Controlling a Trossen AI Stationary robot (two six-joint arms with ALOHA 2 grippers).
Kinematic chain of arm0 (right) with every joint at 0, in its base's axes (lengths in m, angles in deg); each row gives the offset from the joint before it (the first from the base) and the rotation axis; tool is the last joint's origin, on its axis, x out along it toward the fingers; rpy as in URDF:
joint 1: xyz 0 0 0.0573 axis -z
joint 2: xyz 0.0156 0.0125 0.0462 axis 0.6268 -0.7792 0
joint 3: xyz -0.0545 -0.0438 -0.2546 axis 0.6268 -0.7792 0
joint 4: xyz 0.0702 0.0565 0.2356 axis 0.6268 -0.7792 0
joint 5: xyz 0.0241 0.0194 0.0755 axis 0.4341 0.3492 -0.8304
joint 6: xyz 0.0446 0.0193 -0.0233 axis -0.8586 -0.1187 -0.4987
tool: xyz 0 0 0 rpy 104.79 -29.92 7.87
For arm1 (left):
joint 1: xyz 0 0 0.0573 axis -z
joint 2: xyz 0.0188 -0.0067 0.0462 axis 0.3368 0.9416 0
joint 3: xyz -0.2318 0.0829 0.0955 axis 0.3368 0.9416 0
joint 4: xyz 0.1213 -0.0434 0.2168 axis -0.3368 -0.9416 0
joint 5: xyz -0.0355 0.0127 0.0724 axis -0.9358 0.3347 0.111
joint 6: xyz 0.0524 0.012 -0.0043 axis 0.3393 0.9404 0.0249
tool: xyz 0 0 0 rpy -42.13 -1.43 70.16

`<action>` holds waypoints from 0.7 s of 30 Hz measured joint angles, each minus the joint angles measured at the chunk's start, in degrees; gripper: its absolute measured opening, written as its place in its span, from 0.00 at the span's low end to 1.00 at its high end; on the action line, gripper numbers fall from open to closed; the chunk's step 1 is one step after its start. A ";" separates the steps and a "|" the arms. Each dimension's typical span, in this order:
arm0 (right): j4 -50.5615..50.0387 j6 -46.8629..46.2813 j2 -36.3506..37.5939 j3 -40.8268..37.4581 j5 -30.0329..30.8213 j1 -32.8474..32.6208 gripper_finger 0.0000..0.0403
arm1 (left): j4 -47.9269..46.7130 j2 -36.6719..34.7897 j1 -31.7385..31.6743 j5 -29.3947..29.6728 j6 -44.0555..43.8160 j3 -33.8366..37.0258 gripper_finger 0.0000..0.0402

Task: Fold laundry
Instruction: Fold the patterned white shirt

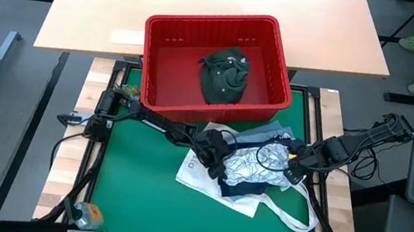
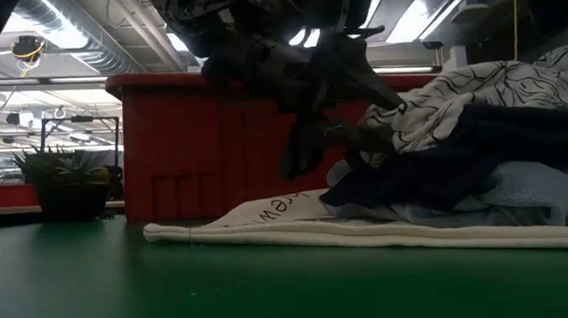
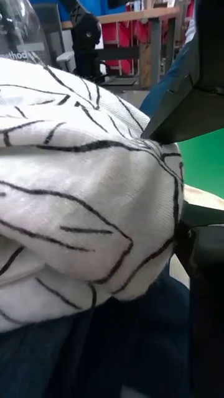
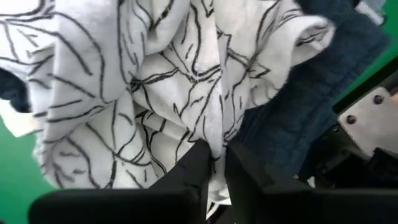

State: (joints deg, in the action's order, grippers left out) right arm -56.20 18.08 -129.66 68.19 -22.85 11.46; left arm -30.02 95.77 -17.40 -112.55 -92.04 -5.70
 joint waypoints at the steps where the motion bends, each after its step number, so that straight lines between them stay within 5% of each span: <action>1: 0.29 0.02 0.00 0.00 -0.27 0.00 0.13 | -0.03 0.00 0.04 0.12 0.21 0.00 0.38; 14: 0.93 0.06 0.01 0.00 -0.07 0.00 0.38 | -0.01 -0.01 -1.28 0.66 5.67 0.00 0.38; 21: -1.08 0.05 0.23 1.32 -1.82 0.00 0.40 | -0.06 -0.33 -2.92 -1.12 7.53 0.04 0.38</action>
State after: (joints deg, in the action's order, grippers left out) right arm -57.28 18.13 -129.43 69.52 -24.67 11.46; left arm -30.08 95.44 -20.32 -113.67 -84.50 -5.66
